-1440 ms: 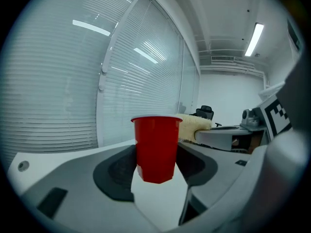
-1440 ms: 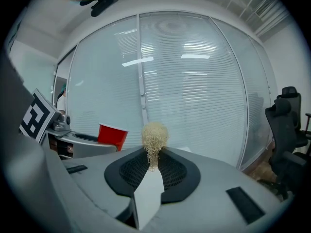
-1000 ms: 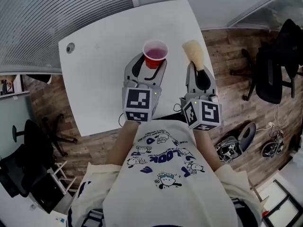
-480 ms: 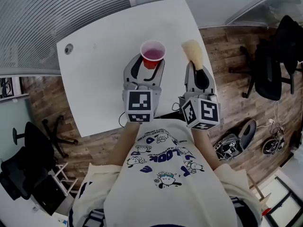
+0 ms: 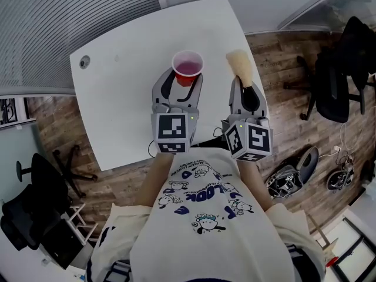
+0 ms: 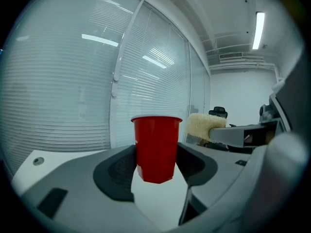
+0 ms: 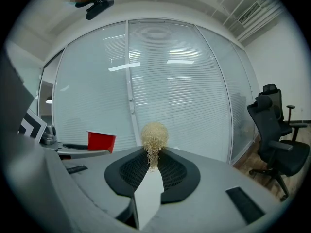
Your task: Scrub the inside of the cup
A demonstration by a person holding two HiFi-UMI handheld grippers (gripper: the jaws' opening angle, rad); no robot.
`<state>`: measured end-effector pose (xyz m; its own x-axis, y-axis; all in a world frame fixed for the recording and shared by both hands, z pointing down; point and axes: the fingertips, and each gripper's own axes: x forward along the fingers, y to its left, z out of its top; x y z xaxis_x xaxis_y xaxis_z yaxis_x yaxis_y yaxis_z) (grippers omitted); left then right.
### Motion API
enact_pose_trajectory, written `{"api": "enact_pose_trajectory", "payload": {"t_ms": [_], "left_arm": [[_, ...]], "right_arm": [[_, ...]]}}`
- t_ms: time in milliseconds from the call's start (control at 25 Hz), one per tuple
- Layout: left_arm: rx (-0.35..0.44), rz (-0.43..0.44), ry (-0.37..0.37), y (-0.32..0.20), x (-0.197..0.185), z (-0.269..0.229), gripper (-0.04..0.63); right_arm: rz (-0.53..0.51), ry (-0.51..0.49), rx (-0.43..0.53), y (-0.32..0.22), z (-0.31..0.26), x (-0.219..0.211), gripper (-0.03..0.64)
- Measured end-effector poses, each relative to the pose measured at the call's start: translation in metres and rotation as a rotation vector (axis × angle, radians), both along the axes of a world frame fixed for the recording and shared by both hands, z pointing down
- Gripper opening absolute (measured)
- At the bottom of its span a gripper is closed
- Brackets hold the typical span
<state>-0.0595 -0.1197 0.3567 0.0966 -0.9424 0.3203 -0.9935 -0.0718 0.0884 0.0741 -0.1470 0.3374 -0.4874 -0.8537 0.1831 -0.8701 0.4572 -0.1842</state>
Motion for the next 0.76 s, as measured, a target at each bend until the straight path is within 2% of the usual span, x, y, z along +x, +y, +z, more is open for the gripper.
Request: {"api": "enact_pose_trajectory", "payload": {"t_ms": [760], "left_arm": [[0.011,0.015,-0.044,0.003,0.012,-0.006,0.284]], "right_arm": [[0.003,-0.01,0.009,0.003,-0.006,0.008,0.052]]}}
